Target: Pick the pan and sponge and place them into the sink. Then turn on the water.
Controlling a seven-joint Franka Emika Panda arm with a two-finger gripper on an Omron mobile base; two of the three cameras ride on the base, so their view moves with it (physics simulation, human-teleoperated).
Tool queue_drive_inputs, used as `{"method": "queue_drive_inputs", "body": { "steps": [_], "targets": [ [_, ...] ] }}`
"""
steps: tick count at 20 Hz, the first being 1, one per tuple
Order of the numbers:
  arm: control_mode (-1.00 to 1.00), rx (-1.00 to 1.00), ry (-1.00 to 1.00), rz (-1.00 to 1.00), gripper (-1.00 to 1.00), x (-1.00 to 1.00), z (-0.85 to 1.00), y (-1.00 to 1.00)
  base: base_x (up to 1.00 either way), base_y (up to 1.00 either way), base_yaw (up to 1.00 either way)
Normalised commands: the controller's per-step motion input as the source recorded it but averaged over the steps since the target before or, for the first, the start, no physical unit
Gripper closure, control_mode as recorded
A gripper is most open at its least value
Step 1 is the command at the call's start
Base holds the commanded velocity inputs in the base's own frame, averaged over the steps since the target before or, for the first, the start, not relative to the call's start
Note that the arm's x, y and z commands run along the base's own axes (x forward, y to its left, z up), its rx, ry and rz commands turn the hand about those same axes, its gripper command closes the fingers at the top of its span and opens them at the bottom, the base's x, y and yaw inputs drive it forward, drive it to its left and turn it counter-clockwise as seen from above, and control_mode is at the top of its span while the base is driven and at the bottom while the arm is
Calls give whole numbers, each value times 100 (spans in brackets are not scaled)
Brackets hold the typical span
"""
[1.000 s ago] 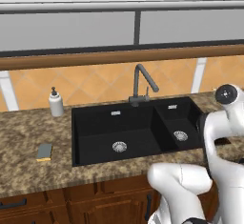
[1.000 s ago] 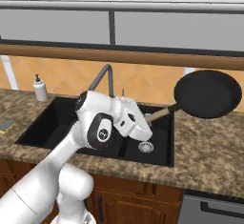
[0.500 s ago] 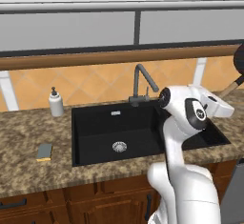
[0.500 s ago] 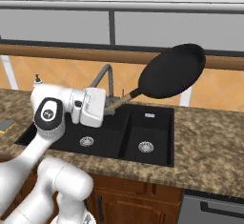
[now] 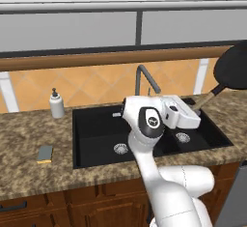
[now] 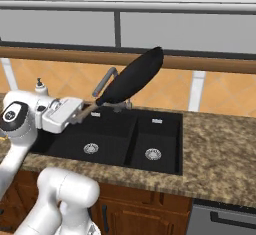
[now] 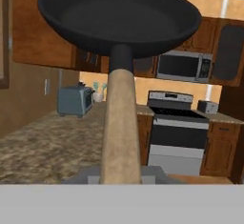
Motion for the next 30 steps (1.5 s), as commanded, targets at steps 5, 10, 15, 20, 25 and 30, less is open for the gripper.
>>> {"method": "queue_drive_inputs", "body": {
  "steps": [5, 10, 15, 20, 25, 30],
  "targets": [
    [-100, 12, 0, 0, 100, -42, 0, 77, 0, 0, 0],
    [-100, 25, 0, 1, 100, -24, 0, 55, 0, 0, 0],
    [-100, 33, 0, 0, 100, -2, -6, 40, 0, 0, 0],
    [-100, 34, 0, 0, 100, 13, -16, 45, 0, 0, 0],
    [-100, 29, 0, 1, 100, 35, -26, 57, 0, 0, 0],
    [-100, 24, 0, 2, 100, 61, -39, 50, 0, 0, 0]
  ]
}}
